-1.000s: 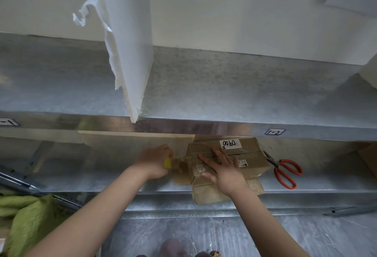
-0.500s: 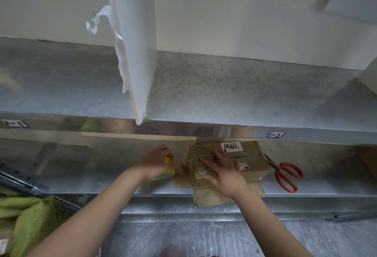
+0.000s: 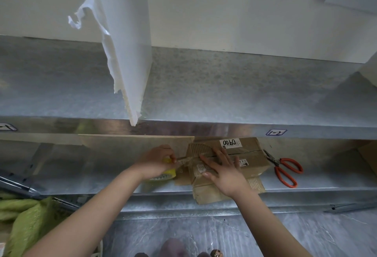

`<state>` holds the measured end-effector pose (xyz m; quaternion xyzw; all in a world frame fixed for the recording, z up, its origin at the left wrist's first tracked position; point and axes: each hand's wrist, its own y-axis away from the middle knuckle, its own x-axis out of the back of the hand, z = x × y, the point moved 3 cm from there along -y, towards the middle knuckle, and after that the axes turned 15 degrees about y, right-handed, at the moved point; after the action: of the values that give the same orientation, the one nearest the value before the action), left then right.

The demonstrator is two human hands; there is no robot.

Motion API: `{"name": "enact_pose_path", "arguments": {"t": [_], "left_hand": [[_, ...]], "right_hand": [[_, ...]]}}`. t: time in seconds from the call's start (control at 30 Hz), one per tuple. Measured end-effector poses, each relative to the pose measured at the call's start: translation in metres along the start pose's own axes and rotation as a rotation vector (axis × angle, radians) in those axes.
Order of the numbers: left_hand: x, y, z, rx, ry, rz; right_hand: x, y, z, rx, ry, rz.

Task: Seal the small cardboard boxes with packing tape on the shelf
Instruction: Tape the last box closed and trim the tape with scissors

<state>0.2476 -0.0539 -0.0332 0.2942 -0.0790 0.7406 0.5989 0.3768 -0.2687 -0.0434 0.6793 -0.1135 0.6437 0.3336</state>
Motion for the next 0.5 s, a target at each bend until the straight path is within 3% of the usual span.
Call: {"name": "enact_pose_path", "arguments": {"t": [0.3, 0.5], "left_hand": [[0.012, -0.015, 0.009, -0.143, -0.382, 0.061], [-0.001, -0.022, -0.002, -0.035, -0.339, 0.176]], "right_hand": [[0.004, -0.006, 0.001, 0.021, -0.030, -0.044], [0.003, -0.006, 0.000, 0.029, -0.008, -0.063]]}}
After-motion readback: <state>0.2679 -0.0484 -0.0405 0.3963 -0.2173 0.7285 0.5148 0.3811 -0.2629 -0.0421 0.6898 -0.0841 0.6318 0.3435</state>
